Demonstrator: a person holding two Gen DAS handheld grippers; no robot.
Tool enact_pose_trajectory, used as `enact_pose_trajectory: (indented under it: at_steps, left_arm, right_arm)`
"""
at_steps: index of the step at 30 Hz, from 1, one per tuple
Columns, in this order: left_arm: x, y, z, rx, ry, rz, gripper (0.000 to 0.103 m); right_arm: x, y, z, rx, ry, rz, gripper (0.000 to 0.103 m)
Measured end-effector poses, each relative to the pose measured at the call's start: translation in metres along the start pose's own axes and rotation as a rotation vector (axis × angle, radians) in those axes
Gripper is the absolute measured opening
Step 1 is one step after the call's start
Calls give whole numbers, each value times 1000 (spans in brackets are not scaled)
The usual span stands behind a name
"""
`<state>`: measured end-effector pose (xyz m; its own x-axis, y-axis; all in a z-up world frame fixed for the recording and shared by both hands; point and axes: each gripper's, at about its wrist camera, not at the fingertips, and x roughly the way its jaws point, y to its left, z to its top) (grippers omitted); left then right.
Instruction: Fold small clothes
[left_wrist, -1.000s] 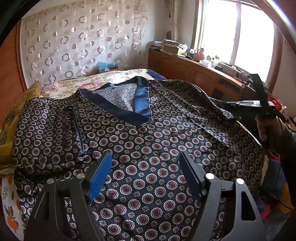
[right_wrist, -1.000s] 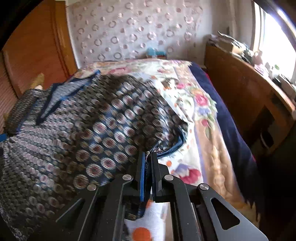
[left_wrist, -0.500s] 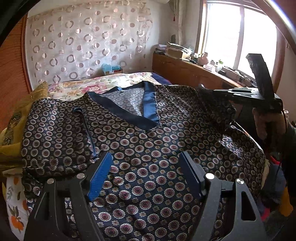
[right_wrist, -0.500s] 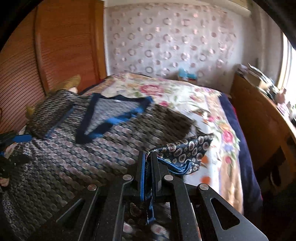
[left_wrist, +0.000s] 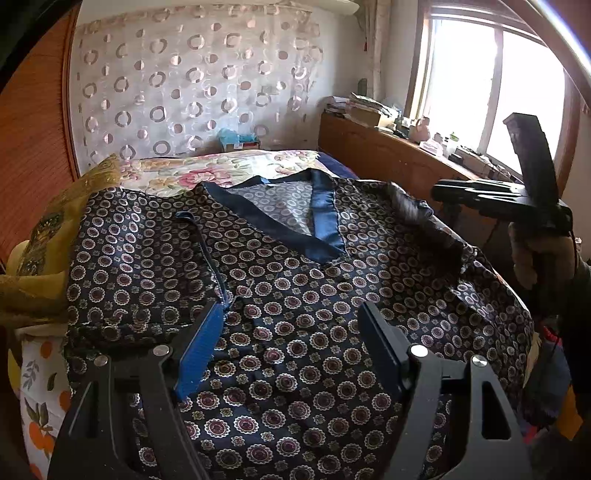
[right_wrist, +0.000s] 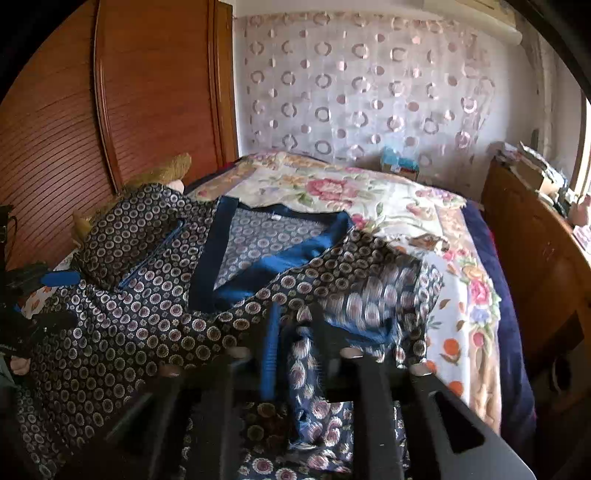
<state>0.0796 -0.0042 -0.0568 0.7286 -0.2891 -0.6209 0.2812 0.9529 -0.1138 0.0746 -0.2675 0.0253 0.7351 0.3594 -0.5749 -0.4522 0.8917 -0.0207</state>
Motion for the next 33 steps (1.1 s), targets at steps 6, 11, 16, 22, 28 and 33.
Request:
enact_pose_trajectory:
  at_steps: [6, 11, 16, 22, 28, 33]
  left_arm:
    - [1, 2, 1, 1, -1, 2, 76]
    - [6, 2, 4, 11, 9, 4, 76]
    - [13, 0, 7, 30, 23, 0, 76]
    - [23, 8, 14, 20, 37, -2, 76]
    - [37, 18, 22, 14, 60, 10, 76]
    - [43, 28, 33, 6, 60, 22, 76]
  right_arm:
    - [0, -18, -12, 60, 1, -57, 54]
    - [29, -44, -22, 131, 74, -97, 54]
    - [55, -56, -14, 203, 108, -73, 54]
    - [81, -44, 6, 177, 113, -28, 54]
    - [120, -28, 20, 106, 165, -10, 3]
    - [132, -17, 38, 91, 145, 89, 2]
